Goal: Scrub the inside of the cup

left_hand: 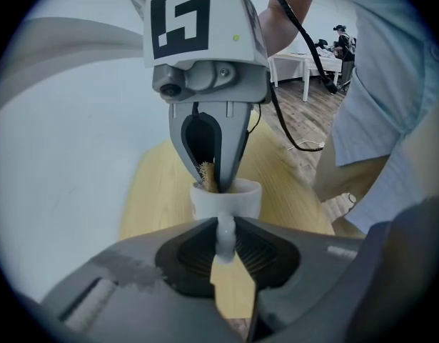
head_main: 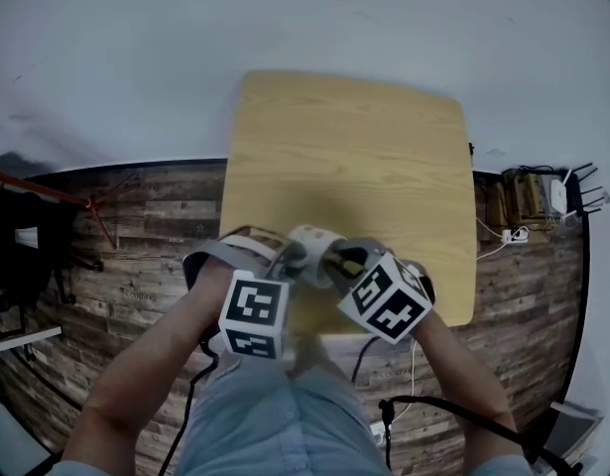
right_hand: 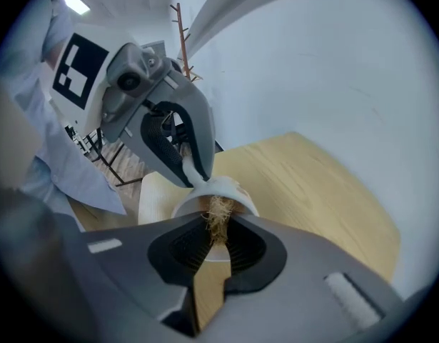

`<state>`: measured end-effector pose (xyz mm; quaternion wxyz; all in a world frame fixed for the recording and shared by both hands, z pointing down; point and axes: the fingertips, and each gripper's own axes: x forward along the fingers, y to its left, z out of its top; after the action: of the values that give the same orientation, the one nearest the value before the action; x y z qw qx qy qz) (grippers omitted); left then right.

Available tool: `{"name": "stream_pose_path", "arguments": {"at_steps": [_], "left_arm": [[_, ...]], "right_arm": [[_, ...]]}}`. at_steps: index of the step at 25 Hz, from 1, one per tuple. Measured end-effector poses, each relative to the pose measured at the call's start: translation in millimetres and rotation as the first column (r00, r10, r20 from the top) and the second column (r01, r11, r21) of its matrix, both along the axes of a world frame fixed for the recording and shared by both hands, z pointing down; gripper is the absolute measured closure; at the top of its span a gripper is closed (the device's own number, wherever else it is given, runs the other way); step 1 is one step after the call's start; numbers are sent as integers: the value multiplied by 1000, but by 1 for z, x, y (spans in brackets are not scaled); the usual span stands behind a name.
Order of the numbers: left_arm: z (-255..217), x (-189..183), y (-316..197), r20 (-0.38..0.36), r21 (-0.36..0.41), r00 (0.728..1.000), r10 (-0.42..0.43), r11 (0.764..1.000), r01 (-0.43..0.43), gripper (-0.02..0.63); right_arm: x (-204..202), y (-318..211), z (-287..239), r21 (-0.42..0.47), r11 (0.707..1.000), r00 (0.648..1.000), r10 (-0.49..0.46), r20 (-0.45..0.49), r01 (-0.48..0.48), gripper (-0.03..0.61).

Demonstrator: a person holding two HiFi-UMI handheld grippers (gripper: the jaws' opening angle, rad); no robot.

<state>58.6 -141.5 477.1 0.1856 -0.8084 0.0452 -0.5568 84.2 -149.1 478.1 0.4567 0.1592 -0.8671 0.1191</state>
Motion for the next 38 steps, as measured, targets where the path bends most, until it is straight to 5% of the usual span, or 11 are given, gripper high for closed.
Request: {"name": "stream_pose_path", "arguments": {"at_steps": [10,21,31,38], "left_arm": [[-2,7,3,21,4,999,31,1000,-31,520],[-4,11,3,15,47,1000,20,999,-21,520],[0,15,10,47,61,997,60,996,-63,520],[0,18,11,59,62,996,74,995,-78,520]], "right_arm": [[21,-7,5,109,992,996,64,-60,-57,532],[33,23,31,35,999,989,22,-149,-17,532],[12,38,11,-83,995,998,59,29,-57,532],[27,18,-4,-19,993,993,115,37,-115,532]]}}
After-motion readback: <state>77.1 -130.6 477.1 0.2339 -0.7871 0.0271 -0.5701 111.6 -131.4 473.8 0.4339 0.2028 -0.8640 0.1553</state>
